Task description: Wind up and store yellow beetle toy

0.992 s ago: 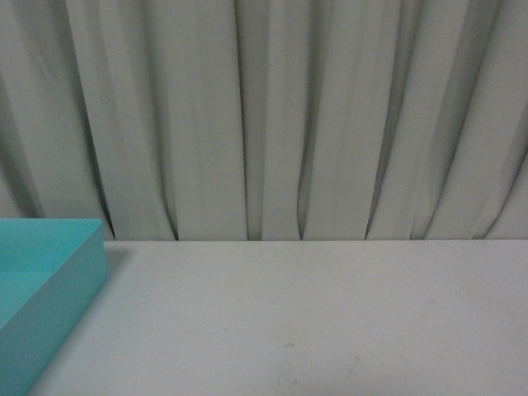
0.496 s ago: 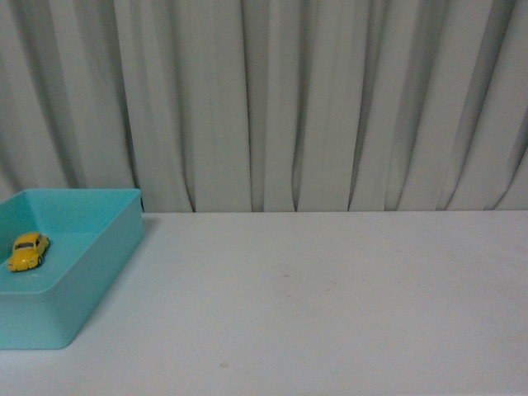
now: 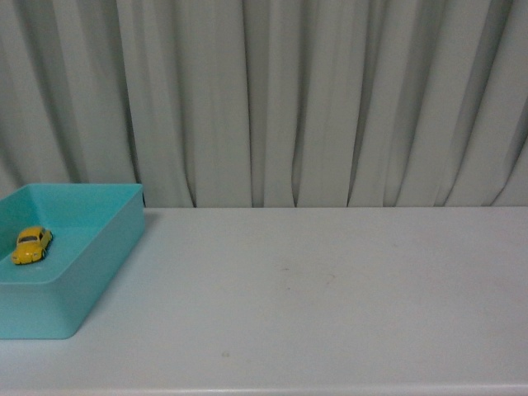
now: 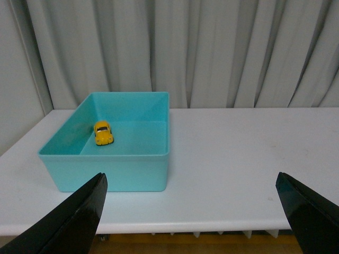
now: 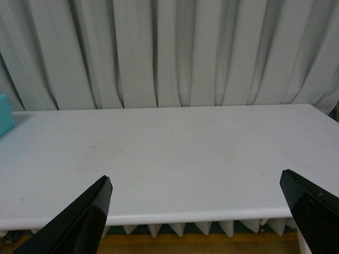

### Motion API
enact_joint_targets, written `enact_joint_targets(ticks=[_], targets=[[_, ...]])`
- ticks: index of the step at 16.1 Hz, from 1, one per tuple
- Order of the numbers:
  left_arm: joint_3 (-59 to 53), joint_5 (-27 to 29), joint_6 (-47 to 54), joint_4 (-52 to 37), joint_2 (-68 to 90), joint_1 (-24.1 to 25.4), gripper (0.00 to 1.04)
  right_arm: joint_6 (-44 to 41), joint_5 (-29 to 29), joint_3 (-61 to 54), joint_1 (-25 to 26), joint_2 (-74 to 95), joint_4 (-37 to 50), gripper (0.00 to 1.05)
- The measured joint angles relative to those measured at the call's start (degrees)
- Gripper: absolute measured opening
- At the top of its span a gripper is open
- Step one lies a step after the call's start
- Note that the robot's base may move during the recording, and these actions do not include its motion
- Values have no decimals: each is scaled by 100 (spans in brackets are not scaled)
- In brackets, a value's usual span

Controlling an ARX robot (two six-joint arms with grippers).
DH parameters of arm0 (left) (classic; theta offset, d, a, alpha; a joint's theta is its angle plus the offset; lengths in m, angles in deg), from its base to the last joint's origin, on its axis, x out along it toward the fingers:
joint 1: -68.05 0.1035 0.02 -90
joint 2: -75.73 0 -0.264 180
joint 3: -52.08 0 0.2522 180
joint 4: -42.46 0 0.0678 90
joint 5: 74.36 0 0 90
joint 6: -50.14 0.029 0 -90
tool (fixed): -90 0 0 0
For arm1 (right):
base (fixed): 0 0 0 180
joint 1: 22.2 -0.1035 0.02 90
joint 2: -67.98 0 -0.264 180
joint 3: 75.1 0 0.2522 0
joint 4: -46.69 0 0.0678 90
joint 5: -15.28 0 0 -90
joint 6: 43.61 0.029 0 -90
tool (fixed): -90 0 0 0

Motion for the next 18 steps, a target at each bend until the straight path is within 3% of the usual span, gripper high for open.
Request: enact_joint_targets(ticks=[18], targets=[[0, 0, 0, 2, 0, 0, 98, 0, 0, 0, 0, 2, 2, 98]])
